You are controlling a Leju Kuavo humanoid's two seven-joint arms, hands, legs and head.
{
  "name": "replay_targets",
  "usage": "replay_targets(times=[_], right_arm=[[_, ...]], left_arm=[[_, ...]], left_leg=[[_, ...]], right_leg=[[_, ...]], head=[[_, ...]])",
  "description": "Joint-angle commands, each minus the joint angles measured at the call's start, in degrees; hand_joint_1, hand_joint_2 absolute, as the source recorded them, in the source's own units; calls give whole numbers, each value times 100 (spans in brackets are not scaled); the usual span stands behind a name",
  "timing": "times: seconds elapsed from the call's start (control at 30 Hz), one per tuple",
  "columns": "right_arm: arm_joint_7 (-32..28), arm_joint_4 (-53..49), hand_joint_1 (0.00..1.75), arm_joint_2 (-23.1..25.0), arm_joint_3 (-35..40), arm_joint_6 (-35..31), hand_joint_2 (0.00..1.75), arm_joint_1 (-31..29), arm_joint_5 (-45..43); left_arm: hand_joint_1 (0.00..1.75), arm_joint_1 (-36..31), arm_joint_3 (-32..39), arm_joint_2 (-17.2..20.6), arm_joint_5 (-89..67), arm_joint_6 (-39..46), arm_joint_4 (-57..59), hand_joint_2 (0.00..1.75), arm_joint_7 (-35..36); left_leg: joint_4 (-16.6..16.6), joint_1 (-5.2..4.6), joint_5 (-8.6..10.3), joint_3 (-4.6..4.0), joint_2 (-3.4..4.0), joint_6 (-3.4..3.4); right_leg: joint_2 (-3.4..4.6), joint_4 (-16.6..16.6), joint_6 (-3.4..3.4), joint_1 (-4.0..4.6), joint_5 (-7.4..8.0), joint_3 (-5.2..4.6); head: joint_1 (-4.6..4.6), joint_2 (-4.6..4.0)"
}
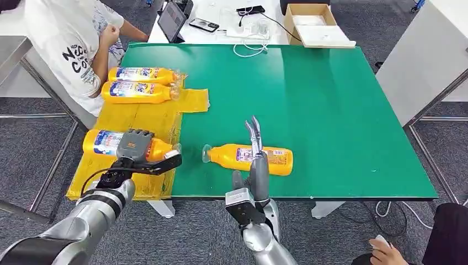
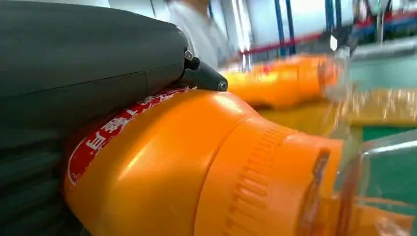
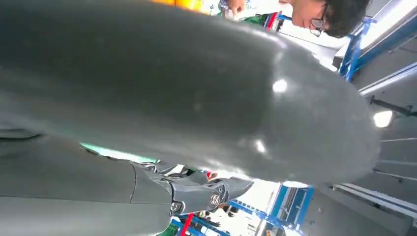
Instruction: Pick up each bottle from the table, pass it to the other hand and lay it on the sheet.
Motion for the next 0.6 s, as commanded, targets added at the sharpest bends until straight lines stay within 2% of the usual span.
replay_targets(times=[0.03,0.07,0.1,0.13,0.17,0.2,0.27,0.37,0.6], right_arm=[[11,359,0,-111,54,76,0,-206,-6],[11,391,0,-102,55,96,0,-209,2],[11,391,0,-102,55,96,0,-209,2],[16,442,0,-97,73,122,0,-217,21],[18,460,0,-93,80,126,0,-215,29],[36,506,0,-86,81,152,0,-218,45],[47,561,0,-78,59,183,0,-219,56],[47,561,0,-78,59,183,0,-219,56],[54,717,0,-86,-38,307,0,-252,56]], left_arm=[[175,-389,732,-101,921,-744,634,175,-341],[168,-383,845,-113,1044,-868,659,175,-330],[17,-383,845,-113,1044,-868,659,175,-330],[0,-358,881,-117,1087,-969,682,175,-311],[0,-336,892,-126,1098,-969,678,175,-301],[0,-309,1041,-168,1275,-1163,678,0,-347],[0,-282,1289,-232,1585,-1492,676,0,-466],[0,-282,1289,-232,1585,-1492,676,0,-466],[0,-227,1565,-302,2005,-2109,649,0,-701]], left_leg=[[-1,2,-7,26,-5,4],[-3,1,-5,23,-1,4],[-2,2,-10,34,0,5],[-3,2,-8,29,0,5],[-4,0,-5,23,-1,4],[-3,1,-12,40,1,7],[-6,0,-7,32,-1,4],[-5,0,-6,29,-1,4],[-10,-1,-5,63,-15,6]], right_leg=[[-9,-3,-11,5,-7,30],[-1,-5,-9,3,-3,24],[-2,-5,-13,6,-7,36],[-2,-7,-11,6,-5,32],[-2,-6,-8,2,-3,23],[-3,-7,-12,5,-10,42],[-1,-8,-8,3,-5,34],[-1,-7,-7,2,-4,31],[-10,-11,-15,3,-7,69]], head=[[2,0],[-2,0],[0,0],[0,0],[0,0],[0,0],[0,0],[0,0],[-2,0]])
